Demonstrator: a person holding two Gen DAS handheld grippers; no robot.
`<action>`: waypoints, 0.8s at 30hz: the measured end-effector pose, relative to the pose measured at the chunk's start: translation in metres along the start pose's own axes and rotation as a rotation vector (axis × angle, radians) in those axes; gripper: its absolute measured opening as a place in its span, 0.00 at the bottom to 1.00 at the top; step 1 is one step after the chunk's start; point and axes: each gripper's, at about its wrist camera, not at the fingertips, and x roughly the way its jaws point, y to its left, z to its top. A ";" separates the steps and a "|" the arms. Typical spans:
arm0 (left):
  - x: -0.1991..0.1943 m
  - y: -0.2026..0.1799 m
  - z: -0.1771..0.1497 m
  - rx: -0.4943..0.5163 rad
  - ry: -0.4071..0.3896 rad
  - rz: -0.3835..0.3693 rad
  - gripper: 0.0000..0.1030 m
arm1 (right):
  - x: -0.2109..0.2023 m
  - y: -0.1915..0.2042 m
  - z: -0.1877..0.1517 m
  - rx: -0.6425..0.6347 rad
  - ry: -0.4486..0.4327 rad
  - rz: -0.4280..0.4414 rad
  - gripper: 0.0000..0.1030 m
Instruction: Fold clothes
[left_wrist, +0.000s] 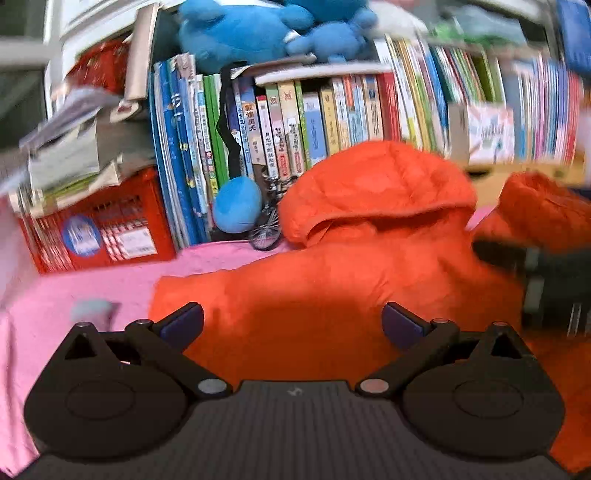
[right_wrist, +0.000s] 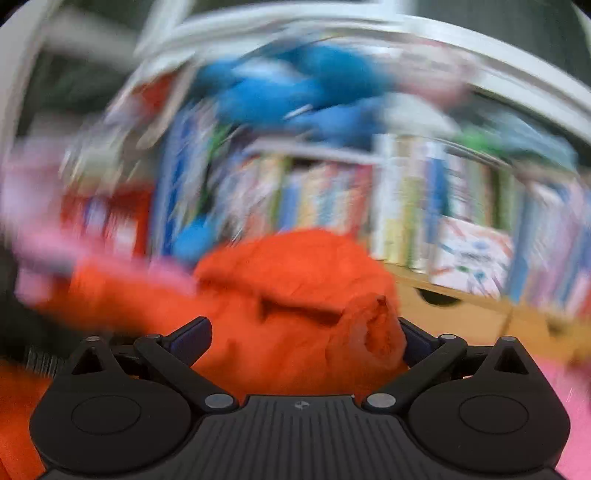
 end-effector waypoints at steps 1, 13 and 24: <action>0.003 0.000 -0.003 0.026 0.008 0.017 1.00 | 0.004 0.010 -0.006 -0.083 0.037 -0.014 1.00; 0.007 0.075 -0.023 -0.082 0.084 0.144 1.00 | 0.026 -0.049 -0.028 0.083 0.251 0.024 1.00; -0.019 0.065 0.005 -0.133 -0.022 0.065 1.00 | 0.001 -0.060 -0.026 0.177 0.145 -0.033 1.00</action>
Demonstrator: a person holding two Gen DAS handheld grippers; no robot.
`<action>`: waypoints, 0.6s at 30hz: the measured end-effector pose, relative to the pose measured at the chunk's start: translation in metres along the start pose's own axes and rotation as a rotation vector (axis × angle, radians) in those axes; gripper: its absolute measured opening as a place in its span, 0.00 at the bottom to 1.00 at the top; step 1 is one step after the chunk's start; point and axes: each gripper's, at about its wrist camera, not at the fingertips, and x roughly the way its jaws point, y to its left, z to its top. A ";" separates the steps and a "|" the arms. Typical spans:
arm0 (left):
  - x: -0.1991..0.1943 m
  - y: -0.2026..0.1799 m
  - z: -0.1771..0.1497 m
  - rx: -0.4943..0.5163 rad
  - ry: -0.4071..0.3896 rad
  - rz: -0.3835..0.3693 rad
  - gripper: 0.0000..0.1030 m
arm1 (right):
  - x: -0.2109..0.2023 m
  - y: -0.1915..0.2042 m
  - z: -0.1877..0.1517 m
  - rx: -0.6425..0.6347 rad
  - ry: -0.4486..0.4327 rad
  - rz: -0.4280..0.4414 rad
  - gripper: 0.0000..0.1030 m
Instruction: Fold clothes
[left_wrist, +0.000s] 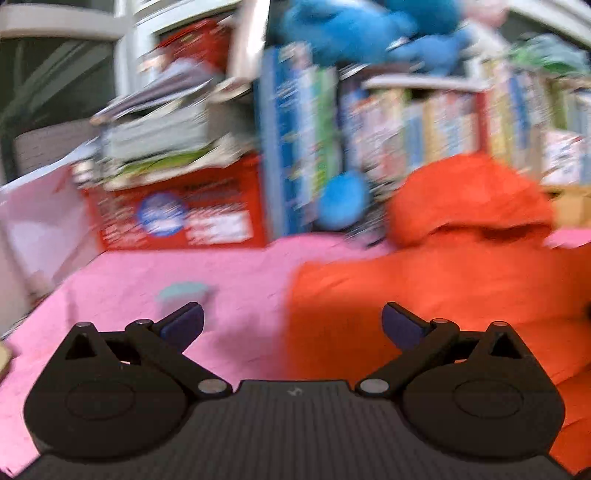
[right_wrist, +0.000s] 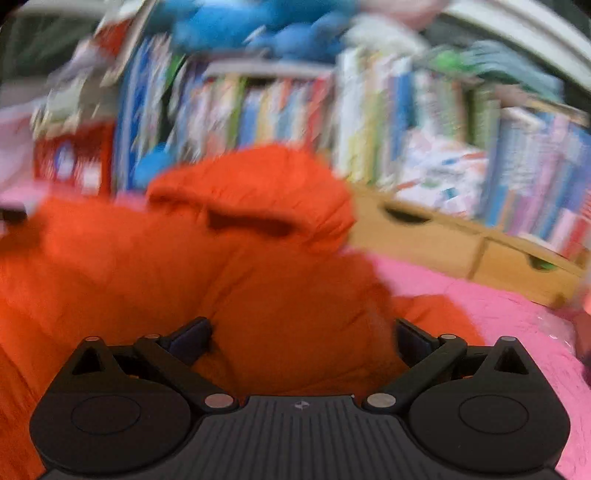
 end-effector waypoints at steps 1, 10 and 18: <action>-0.001 -0.010 0.005 0.009 -0.011 -0.023 1.00 | -0.009 -0.007 0.003 0.060 -0.029 0.016 1.00; 0.004 -0.030 0.006 0.030 -0.031 -0.146 1.00 | -0.043 -0.113 0.006 0.383 -0.101 -0.140 0.97; 0.005 -0.027 0.010 -0.020 -0.016 -0.173 1.00 | 0.032 -0.084 -0.002 0.120 0.129 -0.174 0.76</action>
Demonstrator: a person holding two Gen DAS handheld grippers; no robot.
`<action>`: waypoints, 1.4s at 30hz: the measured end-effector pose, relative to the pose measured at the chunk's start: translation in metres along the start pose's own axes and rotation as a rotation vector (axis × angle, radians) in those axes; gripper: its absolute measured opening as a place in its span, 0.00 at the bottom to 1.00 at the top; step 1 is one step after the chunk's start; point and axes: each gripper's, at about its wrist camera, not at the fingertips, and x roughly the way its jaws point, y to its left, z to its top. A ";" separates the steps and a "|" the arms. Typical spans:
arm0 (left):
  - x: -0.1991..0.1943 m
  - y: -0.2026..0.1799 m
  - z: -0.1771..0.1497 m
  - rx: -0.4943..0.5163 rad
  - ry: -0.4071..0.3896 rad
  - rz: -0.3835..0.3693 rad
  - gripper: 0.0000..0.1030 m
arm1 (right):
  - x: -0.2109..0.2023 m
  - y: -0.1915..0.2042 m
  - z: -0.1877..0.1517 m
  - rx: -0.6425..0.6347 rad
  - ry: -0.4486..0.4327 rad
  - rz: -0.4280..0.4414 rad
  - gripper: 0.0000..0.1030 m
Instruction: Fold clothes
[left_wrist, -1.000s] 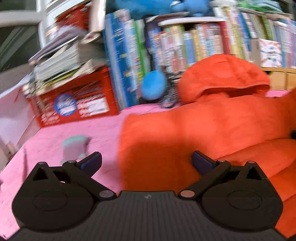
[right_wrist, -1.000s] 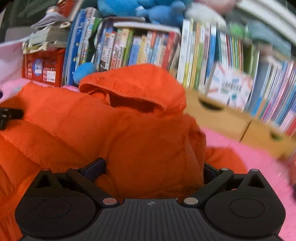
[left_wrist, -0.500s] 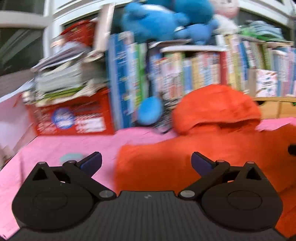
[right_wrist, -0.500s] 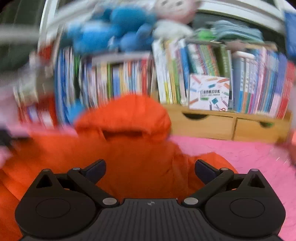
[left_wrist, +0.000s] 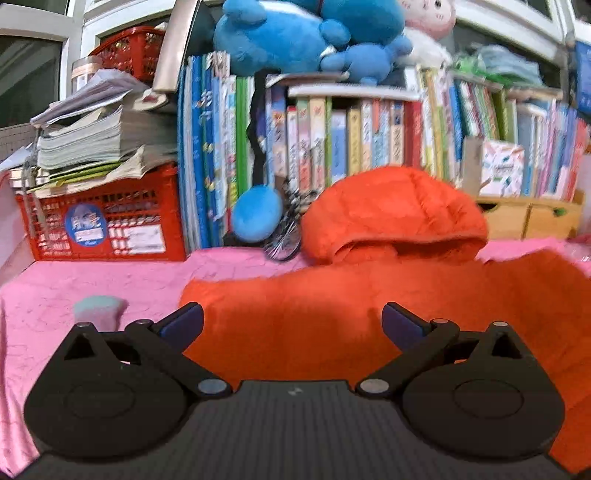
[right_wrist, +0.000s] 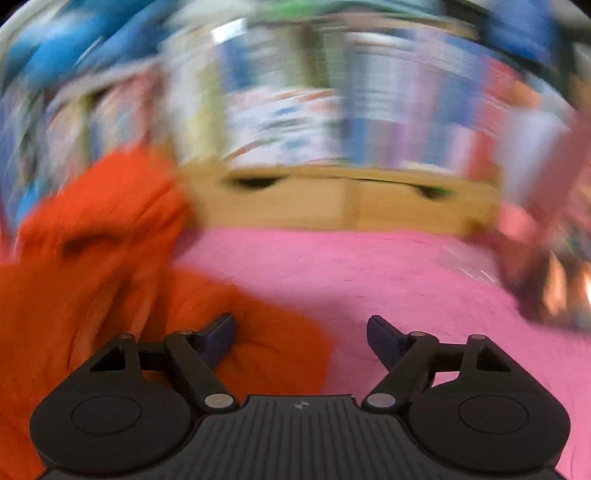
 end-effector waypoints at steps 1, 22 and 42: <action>-0.002 -0.004 0.003 0.004 -0.011 -0.014 1.00 | 0.004 0.011 -0.001 -0.067 0.003 0.020 0.76; -0.058 -0.096 -0.029 0.240 0.011 -0.341 1.00 | -0.051 -0.032 0.019 0.385 -0.083 0.614 1.00; -0.005 -0.144 -0.024 0.225 0.004 -0.256 1.00 | -0.084 0.020 0.118 0.140 -0.103 0.646 0.21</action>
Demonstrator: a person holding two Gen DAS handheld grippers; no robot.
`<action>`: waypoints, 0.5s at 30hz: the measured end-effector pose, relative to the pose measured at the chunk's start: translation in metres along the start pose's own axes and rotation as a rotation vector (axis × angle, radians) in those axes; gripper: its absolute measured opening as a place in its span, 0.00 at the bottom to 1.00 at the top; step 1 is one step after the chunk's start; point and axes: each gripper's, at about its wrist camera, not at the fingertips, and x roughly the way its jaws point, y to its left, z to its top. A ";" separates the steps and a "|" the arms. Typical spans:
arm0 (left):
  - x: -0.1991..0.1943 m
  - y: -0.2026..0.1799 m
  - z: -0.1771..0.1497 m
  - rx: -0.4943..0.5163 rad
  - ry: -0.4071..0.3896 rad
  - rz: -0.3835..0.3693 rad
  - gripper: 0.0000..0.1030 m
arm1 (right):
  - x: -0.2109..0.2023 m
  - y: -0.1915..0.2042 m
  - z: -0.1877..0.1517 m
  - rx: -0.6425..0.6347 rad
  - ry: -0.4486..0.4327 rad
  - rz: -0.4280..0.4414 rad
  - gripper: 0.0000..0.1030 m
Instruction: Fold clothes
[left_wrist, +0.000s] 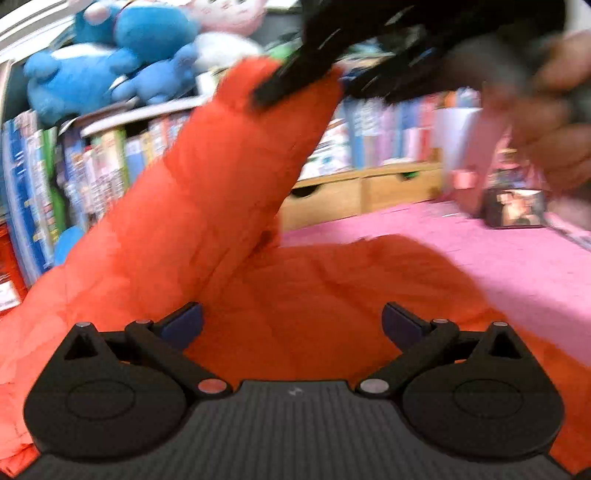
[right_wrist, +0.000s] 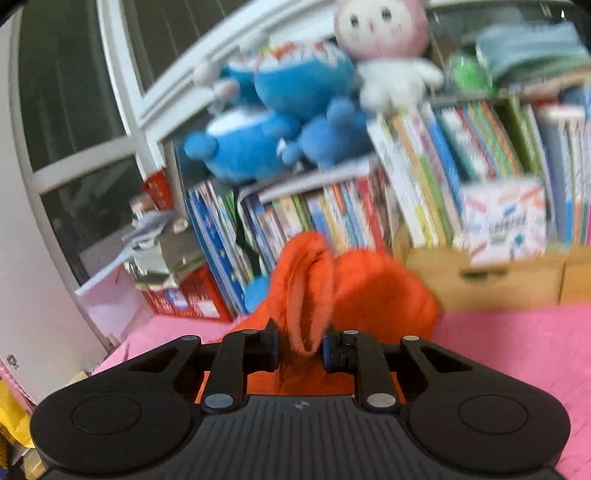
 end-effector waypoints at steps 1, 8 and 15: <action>0.002 0.007 -0.003 -0.009 0.016 0.032 1.00 | -0.003 -0.002 0.000 -0.009 -0.008 -0.021 0.21; -0.031 0.052 -0.033 -0.036 0.061 0.087 1.00 | 0.011 -0.041 -0.041 0.064 0.070 -0.086 0.31; -0.069 0.068 -0.034 -0.104 0.028 0.108 1.00 | 0.068 -0.019 -0.051 0.050 0.045 -0.042 1.00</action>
